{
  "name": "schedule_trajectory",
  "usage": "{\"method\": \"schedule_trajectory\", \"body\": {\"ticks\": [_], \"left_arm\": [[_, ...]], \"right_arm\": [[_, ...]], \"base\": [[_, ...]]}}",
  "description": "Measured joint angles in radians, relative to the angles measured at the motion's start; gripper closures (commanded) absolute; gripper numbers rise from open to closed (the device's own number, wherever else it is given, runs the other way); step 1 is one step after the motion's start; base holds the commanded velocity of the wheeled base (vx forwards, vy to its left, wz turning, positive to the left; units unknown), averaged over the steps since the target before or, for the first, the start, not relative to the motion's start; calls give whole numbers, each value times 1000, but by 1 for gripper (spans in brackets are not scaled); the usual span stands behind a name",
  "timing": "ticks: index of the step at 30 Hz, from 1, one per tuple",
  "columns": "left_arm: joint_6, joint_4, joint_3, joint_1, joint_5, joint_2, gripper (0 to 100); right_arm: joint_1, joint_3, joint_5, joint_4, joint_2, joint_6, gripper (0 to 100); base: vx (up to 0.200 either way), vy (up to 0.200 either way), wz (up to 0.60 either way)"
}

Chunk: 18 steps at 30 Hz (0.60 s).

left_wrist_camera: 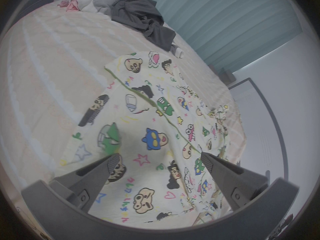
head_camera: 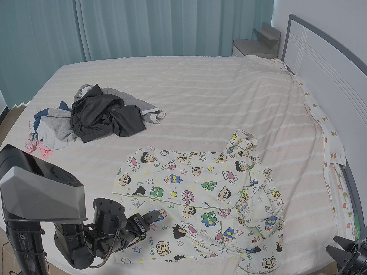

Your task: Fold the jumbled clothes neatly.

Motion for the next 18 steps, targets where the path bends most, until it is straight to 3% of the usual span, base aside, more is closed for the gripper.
{"method": "schedule_trajectory", "body": {"ticks": [6, 18], "left_arm": [[-3, -188, 68, -16, -12, 56, 0], [59, -197, 144, 21, -11, 33, 0]], "right_arm": [[0, 0, 0, 0, 0, 0, 0], [0, 0, 0, 0, -1, 0, 0]], "base": [[0, 0, 0], [0, 0, 0]]}}
